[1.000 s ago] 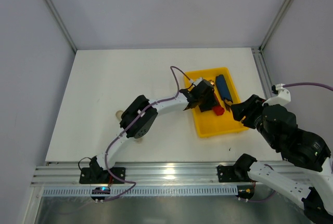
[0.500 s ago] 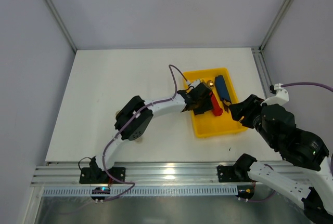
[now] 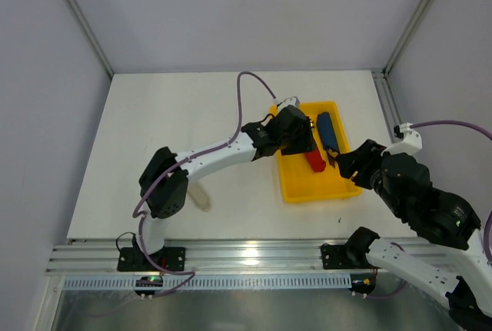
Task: Place the utensils on the paper napkin and roll it up
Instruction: Place the utensils in the bin, then reset both arms
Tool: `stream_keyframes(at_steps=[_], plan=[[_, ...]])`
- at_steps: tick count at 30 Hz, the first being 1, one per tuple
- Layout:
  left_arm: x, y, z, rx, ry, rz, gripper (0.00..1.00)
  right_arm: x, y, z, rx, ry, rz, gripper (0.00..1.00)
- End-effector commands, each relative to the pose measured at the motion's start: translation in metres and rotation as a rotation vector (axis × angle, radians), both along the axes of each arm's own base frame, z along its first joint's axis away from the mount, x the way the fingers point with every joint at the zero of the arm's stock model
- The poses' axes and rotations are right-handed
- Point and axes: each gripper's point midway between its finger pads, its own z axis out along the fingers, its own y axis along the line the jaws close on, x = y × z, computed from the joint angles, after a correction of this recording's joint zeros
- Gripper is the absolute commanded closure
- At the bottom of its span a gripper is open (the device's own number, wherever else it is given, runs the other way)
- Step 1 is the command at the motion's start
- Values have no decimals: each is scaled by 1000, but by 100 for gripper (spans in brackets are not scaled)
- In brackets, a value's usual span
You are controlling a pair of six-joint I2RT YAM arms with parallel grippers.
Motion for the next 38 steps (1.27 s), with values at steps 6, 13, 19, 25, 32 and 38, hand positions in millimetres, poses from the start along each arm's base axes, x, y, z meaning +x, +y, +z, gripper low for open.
stream_keyframes(at_steps=[6,13,19,25,32,38], plan=[[-10,53,55,9,-173,23,40,20,26,-11,-44,-7,63,40],[-24,156,70,133,-302,201,39,33,55,-28,-79,-15,176,36],[-46,224,54,203,-305,279,35,53,85,-56,-145,33,253,17],[-66,279,31,218,-283,330,26,71,95,-84,-216,80,244,1],[-85,315,10,163,-266,382,2,77,112,-119,-200,115,281,1],[-101,307,0,3,-244,319,1,75,127,-154,-136,125,321,1]])
